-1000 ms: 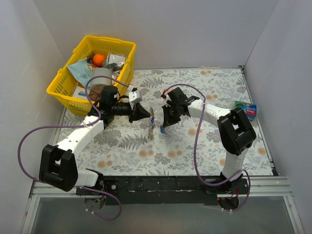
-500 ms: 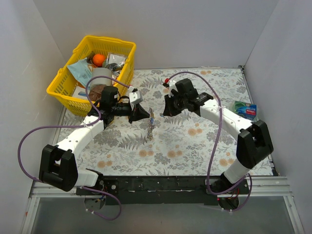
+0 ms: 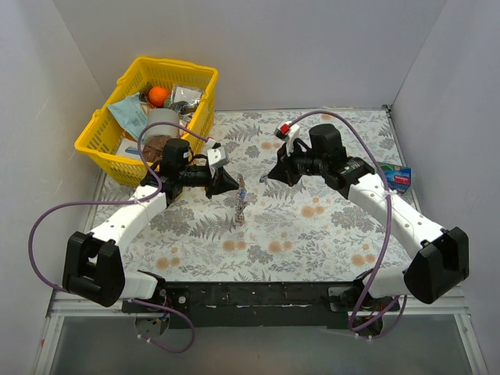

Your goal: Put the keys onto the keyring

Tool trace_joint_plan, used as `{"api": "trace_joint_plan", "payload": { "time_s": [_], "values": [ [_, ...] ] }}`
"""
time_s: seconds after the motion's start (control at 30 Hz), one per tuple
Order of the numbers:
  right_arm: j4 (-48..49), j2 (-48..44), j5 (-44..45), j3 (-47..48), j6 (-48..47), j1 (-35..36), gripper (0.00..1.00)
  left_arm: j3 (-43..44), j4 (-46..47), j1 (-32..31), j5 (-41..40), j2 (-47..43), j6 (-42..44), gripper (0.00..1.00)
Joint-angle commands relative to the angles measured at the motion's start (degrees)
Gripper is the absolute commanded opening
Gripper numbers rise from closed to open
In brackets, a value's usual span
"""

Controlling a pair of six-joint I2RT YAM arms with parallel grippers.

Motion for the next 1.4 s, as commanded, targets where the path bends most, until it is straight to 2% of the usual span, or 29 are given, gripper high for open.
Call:
{"api": "trace_joint_plan", "payload": {
  "time_s": [0.0,0.13,0.23,0.37,0.43,0.63,0.8,0.97,1.37],
  "values": [
    [3.90,-3.53,-8.67,-0.90,-4.31,-1.75,0.01,1.59,0.09,0.37,0.26,-2.71,1.26,0.00],
    [8.37,-7.73,-13.66,-3.10,-1.50,-4.82,0.01,1.68,-0.17,0.37,-0.09,-2.79,1.52,0.00],
    [15.66,-11.95,-16.92,-6.96,1.84,-8.60,0.01,1.85,-0.18,0.37,-0.18,-2.79,1.61,0.00],
    [28.74,-15.92,-21.14,-12.67,12.36,-15.00,0.01,1.94,-0.35,0.37,-0.26,-2.71,1.70,0.00],
    [30.09,-15.66,-24.21,-13.21,14.05,-16.34,0.01,2.03,-0.35,0.37,-0.09,-2.79,1.70,0.00],
    [28.60,-11.37,-32.39,-9.79,14.85,-17.22,0.01,2.47,-0.26,0.37,0.18,-2.79,1.96,0.00],
    [24.47,-8.72,-34.33,-6.89,12.92,-17.04,0.01,2.82,-0.26,0.37,0.53,-2.88,2.66,0.00],
    [18.16,-6.70,-32.32,-3.29,8.10,-14.15,0.01,3.00,-0.09,0.45,1.76,-2.53,2.93,0.00],
    [10.76,-0.29,-28.62,0.50,2.90,-5.62,0.01,2.21,0.53,0.45,2.72,-2.88,2.49,0.00]
  ]
}}
